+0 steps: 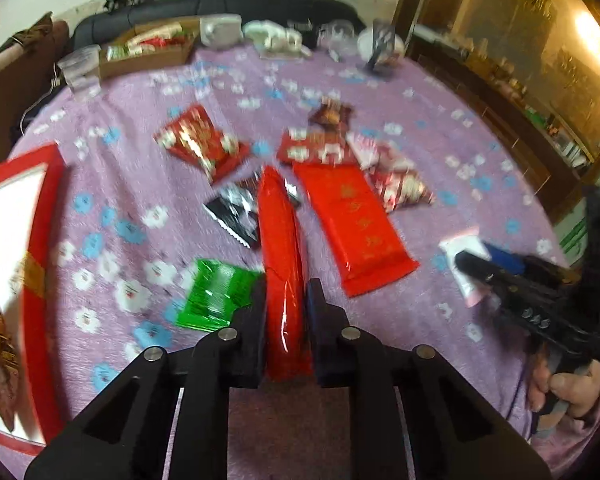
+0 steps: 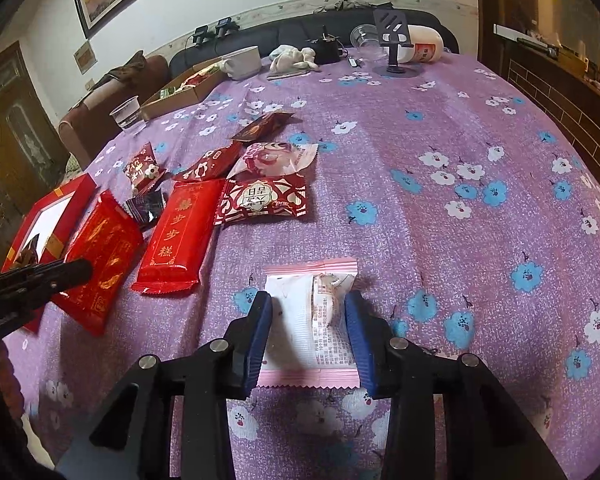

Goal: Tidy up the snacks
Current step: 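Grasp the long red tube with the left tool while the right tool grasps the pink-white packet, then carry the red tube and pink-white packet onto the tray and release both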

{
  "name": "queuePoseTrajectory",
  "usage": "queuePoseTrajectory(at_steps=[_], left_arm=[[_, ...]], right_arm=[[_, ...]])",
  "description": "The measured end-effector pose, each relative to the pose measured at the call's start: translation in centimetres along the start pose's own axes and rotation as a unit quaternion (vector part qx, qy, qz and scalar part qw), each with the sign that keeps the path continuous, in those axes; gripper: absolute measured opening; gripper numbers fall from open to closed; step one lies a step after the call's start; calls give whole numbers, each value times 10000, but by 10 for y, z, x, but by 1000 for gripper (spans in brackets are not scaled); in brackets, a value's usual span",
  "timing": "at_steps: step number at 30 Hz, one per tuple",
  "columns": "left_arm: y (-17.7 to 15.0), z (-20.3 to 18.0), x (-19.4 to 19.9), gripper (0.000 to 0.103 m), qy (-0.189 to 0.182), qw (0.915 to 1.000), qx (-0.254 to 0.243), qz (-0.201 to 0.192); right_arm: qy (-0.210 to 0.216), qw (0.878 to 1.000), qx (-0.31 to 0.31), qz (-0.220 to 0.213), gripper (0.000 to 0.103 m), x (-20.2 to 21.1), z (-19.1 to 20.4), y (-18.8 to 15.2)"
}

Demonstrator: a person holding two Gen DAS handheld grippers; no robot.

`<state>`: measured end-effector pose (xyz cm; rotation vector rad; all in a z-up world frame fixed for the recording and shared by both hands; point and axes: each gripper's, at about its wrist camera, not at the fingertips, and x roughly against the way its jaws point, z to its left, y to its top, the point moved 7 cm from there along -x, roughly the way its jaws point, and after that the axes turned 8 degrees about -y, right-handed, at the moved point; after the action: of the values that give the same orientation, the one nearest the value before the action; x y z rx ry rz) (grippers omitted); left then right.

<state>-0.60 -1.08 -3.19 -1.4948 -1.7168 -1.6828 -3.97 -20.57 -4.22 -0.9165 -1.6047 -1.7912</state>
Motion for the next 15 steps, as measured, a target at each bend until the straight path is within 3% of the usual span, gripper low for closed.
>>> queuePoseTrajectory(at_steps=[2,8,13,15], left_arm=[[-6,-1,-10,14,-81,9999,62,137],[-6,4,7,12,-190,9997,80,-129],[-2,9,40,12,-176,9985,-46,-521],[-2,17,55,12,-154,9976,1,-679]], right_arm=[[-15,10000,6,-3,39,0,1,0],[-115,9998,118,-114,32,5,6,1],[113,9999,-6,-123,25,8,7,4],[432,9989,-170,-5,23,10,10,7]])
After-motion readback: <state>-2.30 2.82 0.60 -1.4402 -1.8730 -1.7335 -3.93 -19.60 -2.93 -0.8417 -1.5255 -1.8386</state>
